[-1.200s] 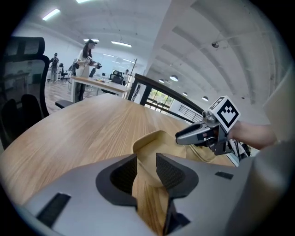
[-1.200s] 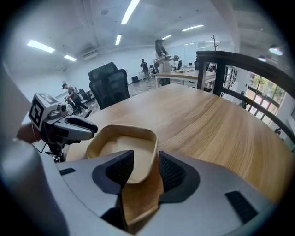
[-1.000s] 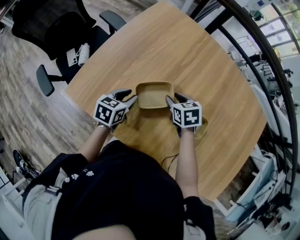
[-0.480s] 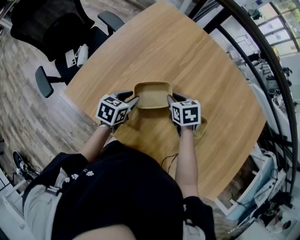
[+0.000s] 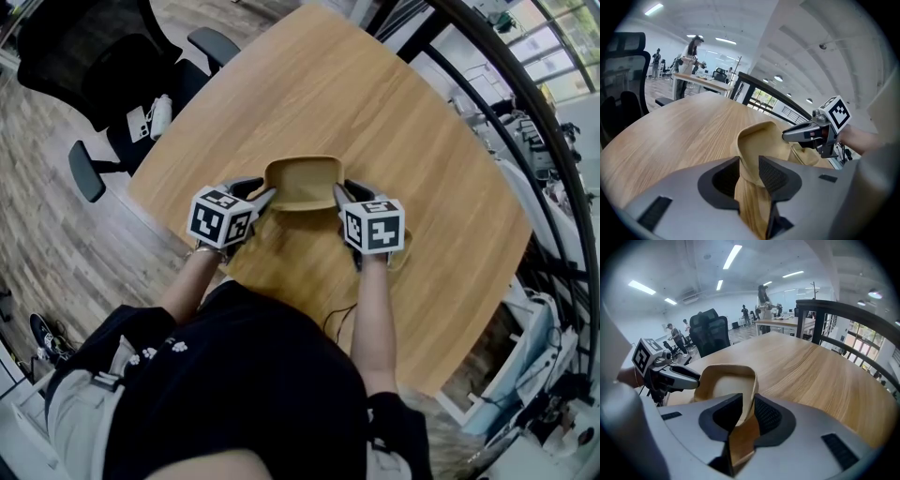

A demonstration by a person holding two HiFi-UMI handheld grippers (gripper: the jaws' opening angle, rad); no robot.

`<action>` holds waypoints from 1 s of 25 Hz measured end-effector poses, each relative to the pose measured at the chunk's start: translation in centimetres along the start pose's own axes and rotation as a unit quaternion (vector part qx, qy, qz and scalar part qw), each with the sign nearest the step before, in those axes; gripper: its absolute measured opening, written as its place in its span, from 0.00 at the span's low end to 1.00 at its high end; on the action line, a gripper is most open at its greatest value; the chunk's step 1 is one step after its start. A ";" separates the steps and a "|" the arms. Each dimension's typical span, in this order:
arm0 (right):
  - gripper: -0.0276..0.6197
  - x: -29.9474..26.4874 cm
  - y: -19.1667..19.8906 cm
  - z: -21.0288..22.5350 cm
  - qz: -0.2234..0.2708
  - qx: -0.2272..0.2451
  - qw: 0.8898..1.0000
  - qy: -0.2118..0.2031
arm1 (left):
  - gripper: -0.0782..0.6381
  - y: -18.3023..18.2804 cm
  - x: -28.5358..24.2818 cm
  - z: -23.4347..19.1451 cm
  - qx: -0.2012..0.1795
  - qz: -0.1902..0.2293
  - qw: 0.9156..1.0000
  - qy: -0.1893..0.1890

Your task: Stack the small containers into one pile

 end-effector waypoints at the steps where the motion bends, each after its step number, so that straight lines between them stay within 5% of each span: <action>1: 0.18 0.4 -0.1 0.0 0.005 0.000 1.000 0.002 | 0.30 -0.1 0.1 0.2 -0.002 0.002 1.000 0.000; 12: 0.18 4.8 0.1 0.0 0.065 -0.011 0.997 0.027 | 0.29 -2.3 0.9 3.1 -0.039 0.027 0.999 0.022; 25: 0.18 12.2 5.0 1.4 0.112 -0.055 0.989 0.082 | 0.30 -3.4 -0.3 9.9 -0.101 0.026 0.991 0.080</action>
Point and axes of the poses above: the fingertips, and each gripper's own axes: x backward along the fingers, z to its right, y out of its underside, the point moved 6 cm from there along x, backward along the fingers, and after that the axes turned 5 degrees about -y, right-handed, at the moved point
